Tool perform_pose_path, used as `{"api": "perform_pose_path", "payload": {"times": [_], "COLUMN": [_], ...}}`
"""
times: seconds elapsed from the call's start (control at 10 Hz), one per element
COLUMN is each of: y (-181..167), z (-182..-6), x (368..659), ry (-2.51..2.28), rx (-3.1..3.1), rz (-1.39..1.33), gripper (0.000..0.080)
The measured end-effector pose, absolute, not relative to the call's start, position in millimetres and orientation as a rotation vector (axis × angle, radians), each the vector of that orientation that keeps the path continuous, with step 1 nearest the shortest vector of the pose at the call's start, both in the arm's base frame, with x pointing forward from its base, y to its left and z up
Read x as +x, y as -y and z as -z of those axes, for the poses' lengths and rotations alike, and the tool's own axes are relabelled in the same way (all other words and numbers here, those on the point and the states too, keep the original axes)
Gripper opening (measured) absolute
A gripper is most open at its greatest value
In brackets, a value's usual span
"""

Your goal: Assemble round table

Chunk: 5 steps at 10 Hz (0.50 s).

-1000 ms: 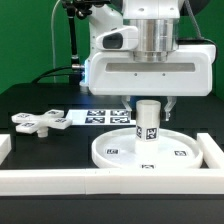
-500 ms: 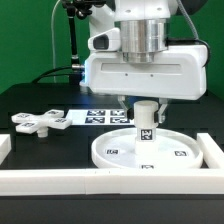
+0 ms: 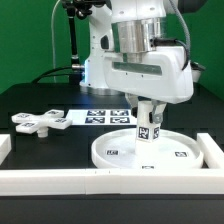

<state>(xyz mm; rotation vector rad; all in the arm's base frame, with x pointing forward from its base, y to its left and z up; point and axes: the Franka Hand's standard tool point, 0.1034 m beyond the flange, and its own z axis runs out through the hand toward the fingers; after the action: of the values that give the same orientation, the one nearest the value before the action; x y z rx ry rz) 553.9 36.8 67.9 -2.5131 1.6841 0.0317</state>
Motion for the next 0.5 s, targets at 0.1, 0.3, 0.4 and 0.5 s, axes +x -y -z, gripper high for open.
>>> {"api": "perform_pose_path", "payload": {"times": [0.1,0.3,0.4,0.5], "y": [-36.8,-36.2,-35.6,-33.7], "z": [-68.0,-67.3,-67.2,-66.5], "x": [553.9,553.1,553.3,553.2], "ry": [-1.783,-1.997,-2.09,-2.12], "rx": [-2.431,-2.23,-2.13,-2.095], "rz": [-0.053,-0.107,-0.124,-0.131], "gripper": [0.041,0.041,0.041,0.041]}}
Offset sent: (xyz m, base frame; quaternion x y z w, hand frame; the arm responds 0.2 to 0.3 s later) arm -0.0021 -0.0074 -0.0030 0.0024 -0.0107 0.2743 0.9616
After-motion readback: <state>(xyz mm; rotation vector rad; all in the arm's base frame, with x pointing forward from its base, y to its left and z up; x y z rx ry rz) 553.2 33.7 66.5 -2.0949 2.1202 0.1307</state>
